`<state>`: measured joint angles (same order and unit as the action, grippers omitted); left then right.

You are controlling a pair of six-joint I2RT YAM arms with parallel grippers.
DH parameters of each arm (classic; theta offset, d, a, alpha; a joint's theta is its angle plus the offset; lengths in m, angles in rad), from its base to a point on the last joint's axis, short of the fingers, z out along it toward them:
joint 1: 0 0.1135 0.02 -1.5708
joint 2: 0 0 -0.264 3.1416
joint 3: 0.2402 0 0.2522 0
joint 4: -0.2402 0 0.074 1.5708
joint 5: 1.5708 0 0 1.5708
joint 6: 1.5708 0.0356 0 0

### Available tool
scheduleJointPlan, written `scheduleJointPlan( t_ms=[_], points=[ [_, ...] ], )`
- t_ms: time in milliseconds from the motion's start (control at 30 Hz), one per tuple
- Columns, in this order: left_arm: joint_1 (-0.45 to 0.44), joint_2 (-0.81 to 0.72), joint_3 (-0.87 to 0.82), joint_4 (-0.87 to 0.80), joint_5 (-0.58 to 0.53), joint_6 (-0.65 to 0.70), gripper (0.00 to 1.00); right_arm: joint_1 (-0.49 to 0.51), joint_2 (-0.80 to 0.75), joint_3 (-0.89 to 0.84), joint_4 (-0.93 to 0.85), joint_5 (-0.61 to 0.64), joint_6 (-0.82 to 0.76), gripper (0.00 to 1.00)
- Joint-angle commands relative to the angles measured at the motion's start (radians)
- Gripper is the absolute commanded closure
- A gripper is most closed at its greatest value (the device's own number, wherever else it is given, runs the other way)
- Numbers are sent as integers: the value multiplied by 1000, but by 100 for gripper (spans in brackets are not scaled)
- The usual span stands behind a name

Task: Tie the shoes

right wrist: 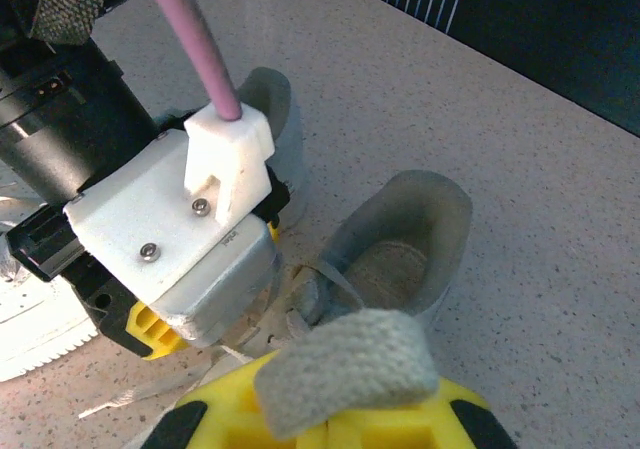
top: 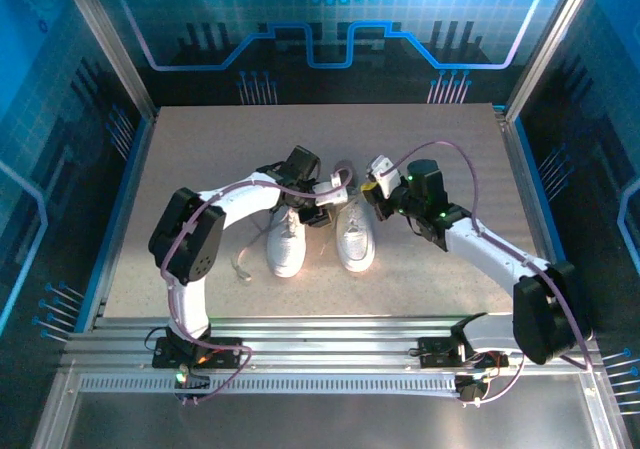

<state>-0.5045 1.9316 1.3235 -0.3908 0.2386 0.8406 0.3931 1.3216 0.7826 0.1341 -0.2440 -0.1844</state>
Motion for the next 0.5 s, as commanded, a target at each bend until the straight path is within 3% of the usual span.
scheduleJointPlan(
  t_ms=[0, 200, 467],
  points=[
    [9, 57, 15, -106, -78, 106, 44, -16, -32, -3, -4, -31, -10, 100],
    [9, 154, 114, -242, -114, 178, 42, -21, -33, -4, -7, -46, -8, 100],
    [10, 241, 165, -270, -160, 186, 42, -31, -39, 6, -31, -41, -13, 100]
  ],
)
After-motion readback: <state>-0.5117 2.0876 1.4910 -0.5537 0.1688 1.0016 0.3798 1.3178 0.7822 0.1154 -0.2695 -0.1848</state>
